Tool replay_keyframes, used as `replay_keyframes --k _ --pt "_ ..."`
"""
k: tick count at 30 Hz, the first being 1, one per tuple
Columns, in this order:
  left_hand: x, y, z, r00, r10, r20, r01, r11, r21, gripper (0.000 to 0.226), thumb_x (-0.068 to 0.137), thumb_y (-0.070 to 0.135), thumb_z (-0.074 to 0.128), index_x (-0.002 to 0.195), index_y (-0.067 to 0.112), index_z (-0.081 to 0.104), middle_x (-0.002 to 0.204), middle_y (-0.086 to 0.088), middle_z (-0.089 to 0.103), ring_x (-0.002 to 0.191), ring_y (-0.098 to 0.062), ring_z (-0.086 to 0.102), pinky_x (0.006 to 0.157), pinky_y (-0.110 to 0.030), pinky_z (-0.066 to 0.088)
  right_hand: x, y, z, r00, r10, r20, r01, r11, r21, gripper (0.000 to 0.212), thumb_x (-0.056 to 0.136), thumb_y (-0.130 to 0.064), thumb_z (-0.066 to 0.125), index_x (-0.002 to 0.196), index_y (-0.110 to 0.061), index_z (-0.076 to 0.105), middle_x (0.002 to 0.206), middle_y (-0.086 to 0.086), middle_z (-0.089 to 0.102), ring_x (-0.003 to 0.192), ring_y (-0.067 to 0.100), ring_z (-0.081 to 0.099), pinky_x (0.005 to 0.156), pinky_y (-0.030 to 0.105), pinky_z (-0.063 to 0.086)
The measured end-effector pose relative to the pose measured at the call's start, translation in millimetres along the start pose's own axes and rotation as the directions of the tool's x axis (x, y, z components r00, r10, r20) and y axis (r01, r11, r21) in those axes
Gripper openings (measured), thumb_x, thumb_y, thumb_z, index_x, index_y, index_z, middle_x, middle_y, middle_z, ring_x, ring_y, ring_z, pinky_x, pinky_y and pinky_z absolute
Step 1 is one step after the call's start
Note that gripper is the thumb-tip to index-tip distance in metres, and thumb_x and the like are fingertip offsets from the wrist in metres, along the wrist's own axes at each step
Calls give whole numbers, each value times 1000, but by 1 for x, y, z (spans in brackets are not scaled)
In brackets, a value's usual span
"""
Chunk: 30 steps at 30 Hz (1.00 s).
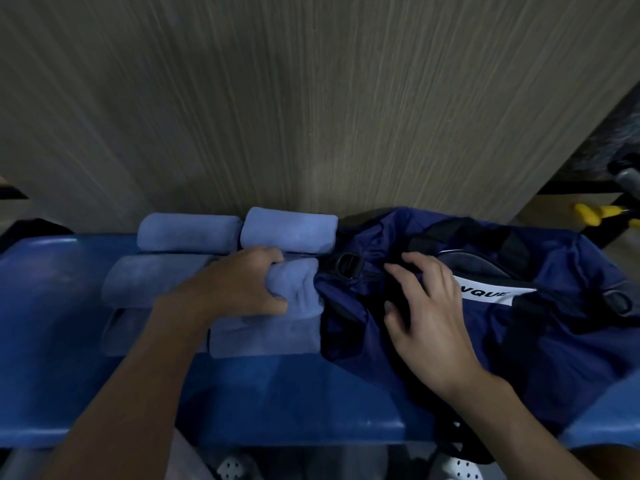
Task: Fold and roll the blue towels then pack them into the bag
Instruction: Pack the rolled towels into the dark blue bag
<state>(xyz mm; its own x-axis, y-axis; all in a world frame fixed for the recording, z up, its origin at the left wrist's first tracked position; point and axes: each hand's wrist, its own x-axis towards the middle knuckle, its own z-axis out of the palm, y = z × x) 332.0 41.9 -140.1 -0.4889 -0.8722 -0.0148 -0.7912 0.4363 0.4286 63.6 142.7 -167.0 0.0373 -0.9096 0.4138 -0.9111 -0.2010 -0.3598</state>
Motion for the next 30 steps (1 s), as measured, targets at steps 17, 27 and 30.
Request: replay_keyframes --k 17,27,30 --pt "-35 65 -55 800 -293 -523 -126 771 -625 40 74 30 82 102 34 54 91 15 65 83 5 64 66 -11 49 3 -64 -39 983 176 -45 -106 757 645 52 86 -37 66 131 -32 41 126 -14 53 122 2 49 104 23 39" --pt "-22 165 -8 886 -325 -331 -182 414 -892 42 78 37 74 110 22 51 91 3 73 80 -7 72 62 -18 54 28 -80 -85 919 223 325 -384 324 865 43 92 -46 47 132 -34 45 120 -8 66 110 10 64 98 40 50" --pt "-17 168 2 885 -262 -386 -214 507 -835 42 81 53 60 108 21 54 94 6 68 84 0 67 67 -15 50 26 -70 -88 916 300 268 -370 366 854 33 98 -34 47 131 -28 46 118 -5 67 106 11 66 95 40 53"
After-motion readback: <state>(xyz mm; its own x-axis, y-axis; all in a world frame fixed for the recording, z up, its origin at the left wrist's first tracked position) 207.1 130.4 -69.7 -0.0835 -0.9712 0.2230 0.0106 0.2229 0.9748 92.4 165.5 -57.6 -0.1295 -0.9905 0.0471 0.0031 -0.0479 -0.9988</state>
